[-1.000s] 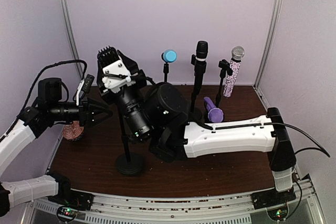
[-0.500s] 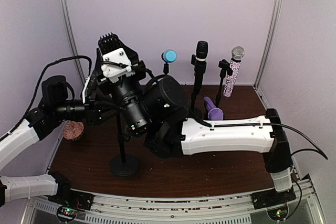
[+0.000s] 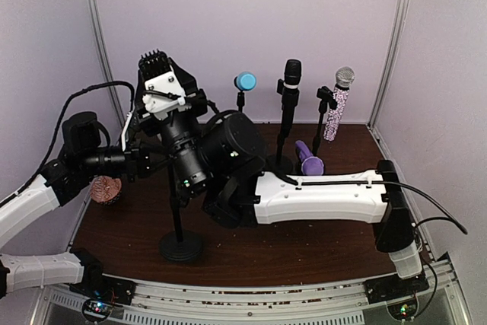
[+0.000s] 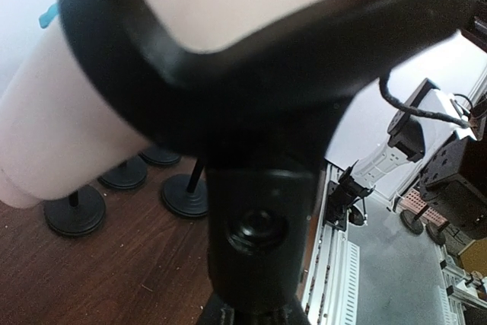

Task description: Remove the microphone from the stand

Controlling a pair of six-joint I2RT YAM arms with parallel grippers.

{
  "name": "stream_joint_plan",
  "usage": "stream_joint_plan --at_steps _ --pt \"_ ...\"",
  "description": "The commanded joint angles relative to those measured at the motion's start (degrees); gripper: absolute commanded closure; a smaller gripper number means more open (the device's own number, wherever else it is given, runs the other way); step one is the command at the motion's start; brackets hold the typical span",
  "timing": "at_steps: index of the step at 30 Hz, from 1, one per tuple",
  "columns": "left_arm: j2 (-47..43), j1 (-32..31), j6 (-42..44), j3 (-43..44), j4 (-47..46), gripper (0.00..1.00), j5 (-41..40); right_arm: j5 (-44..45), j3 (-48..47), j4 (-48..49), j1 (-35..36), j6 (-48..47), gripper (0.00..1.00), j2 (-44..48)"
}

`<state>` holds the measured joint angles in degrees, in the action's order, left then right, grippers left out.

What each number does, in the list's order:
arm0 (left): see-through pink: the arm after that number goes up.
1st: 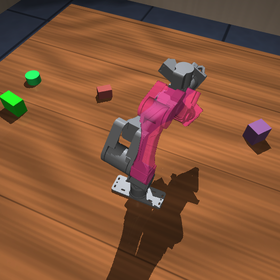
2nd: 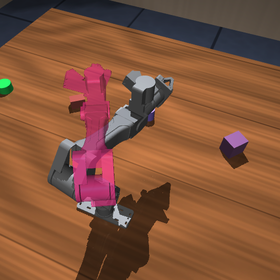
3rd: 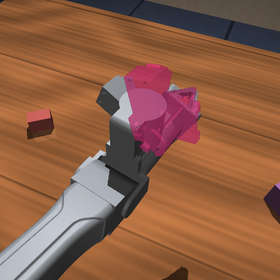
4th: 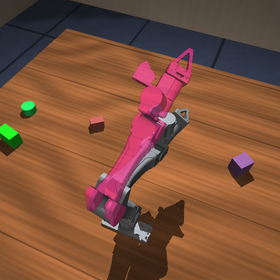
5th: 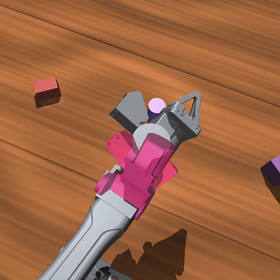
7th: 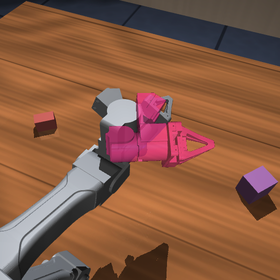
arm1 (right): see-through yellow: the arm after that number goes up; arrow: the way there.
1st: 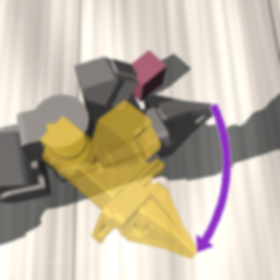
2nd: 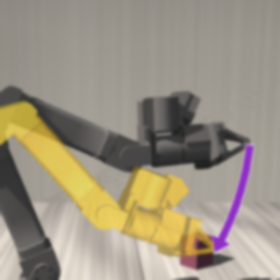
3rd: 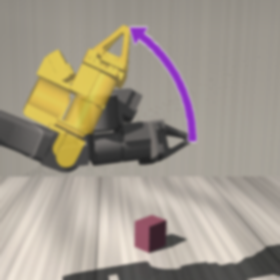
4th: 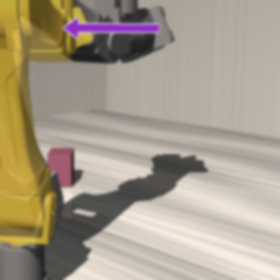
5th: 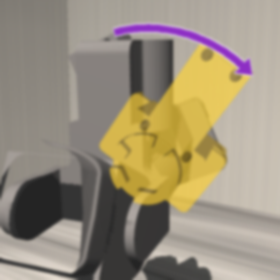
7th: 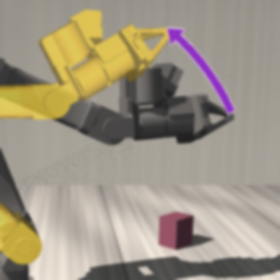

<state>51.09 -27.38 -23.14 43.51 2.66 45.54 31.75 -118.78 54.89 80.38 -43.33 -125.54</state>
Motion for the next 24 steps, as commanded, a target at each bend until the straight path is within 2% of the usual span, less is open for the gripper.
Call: stream_joint_plan --at_steps 1,10,17,24 --pt "-0.6 0.4 -4.5 1.1 -3.9 1.0 -3.7 -2.2 -0.4 5.5 0.8 -0.7 1.0 2.5" --pt "-0.8 1.4 -5.0 1.7 -1.4 1.0 -9.7 -3.7 6.9 7.8 1.7 -3.6 1.0 6.7" --pt "1.0 5.5 -4.0 1.4 1.4 1.0 -13.6 -5.3 14.1 10.5 3.1 -6.8 1.0 12.1" --pt "1.9 6.0 0.9 1.6 2.3 1.0 -15.9 -5.5 20.4 13.6 5.0 -9.0 1.0 16.6"
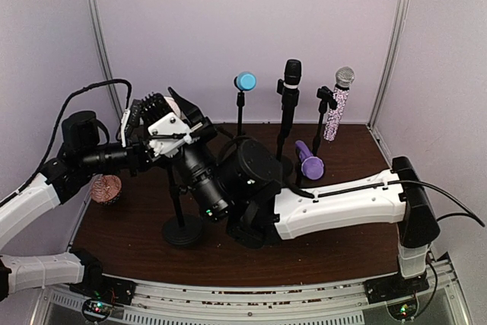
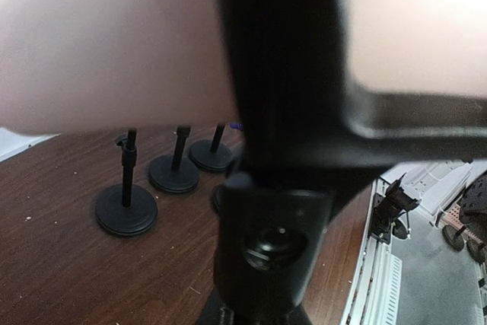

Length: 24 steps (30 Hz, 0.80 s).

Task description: Remove the microphone from the stand

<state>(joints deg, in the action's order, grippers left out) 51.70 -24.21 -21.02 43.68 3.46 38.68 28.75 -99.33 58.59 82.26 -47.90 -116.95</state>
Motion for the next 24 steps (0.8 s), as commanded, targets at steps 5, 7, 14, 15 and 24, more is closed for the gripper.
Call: stream_joint_plan --at_steps 5,7,14,15,24 --pt "1.7 2.9 7.1 0.7 1.8 1.0 -11.8 -2.4 3.1 11.2 4.7 -5.5 1.0 10.2" --pt "2.0 3.0 9.1 0.7 2.1 1.0 -14.1 -2.3 4.2 11.9 5.3 -5.7 1.0 11.2" --pt "2.5 4.4 9.4 0.6 1.5 1.0 -15.8 0.0 10.7 16.2 8.2 -7.7 1.0 15.0" --pt "2.6 4.7 9.4 0.6 1.5 1.0 -15.9 0.3 11.3 16.9 8.6 -7.8 1.0 15.5" --pt "3.9 7.3 12.2 -0.2 1.0 1.0 -17.8 1.5 16.3 22.6 12.5 -9.5 1.0 20.1"
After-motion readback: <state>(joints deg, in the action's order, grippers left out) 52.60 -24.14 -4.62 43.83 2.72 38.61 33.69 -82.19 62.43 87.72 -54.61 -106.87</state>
